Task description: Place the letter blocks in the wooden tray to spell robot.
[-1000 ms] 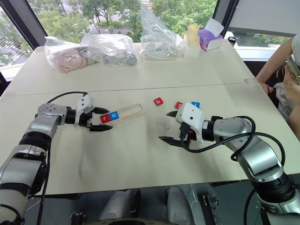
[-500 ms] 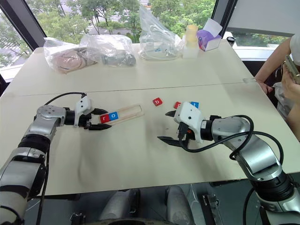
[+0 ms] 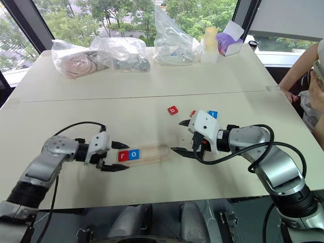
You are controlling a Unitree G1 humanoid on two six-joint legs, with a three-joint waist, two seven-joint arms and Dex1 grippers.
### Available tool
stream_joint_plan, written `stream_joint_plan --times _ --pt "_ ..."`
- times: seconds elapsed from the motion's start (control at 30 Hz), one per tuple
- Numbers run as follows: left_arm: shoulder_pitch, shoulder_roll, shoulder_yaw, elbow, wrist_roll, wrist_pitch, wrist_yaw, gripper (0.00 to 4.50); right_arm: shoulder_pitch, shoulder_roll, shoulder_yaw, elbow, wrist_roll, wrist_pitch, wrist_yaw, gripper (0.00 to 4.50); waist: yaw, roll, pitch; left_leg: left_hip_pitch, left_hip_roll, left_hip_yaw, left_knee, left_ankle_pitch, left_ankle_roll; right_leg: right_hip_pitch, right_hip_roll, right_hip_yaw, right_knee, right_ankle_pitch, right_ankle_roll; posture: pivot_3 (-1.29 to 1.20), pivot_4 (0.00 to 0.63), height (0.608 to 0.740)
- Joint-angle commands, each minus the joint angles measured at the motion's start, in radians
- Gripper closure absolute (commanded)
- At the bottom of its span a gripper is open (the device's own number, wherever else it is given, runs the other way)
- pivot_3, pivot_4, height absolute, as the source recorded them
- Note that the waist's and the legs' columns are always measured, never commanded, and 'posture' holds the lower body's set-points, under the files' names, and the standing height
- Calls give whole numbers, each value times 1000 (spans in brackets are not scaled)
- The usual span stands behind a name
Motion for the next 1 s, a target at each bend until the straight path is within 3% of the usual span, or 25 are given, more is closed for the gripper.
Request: stream_joint_plan --times 0.03,0.47,0.53,0.57,0.7,1.0 --pt "41 -3 -62 -75 35 38 42 1381 -8 -6 -16 -39 11 2 -2 0 1 0 0 0 0 0 0 0 0 0 0 0 0 0 0 0 150 740" --pt "56 1 -103 -40 105 -19 130 1381 -35 13 3 -12 -3 -5 -7 0 18 2 -1 1 0 0 1 0 0 2 1 -1 -1 0 0 0 150 740" --pt "56 7 -98 -23 101 -16 132 290 -41 19 11 -8 -8 -8 -11 0 18 2 -2 1 0 0 1 0 0 2 1 -1 -1 0 0 0 150 740" --pt "60 16 -96 -17 101 -17 128 22 -44 22 15 -5 -11 -10 -12 0 17 2 -2 2 0 0 1 0 0 3 1 -1 -1 0 0 0 150 740" --pt "70 36 -78 4 97 -21 130 22 -58 29 24 8 -18 -15 -12 0 15 3 -2 3 0 0 0 0 0 4 1 -1 -1 0 -1 0 150 740" --pt "220 229 134 11 -66 -5 55 22 -134 99 87 139 -77 -83 -10 0 -26 3 -2 9 4 0 -7 0 0 3 3 0 2 -2 -4 0 150 740"
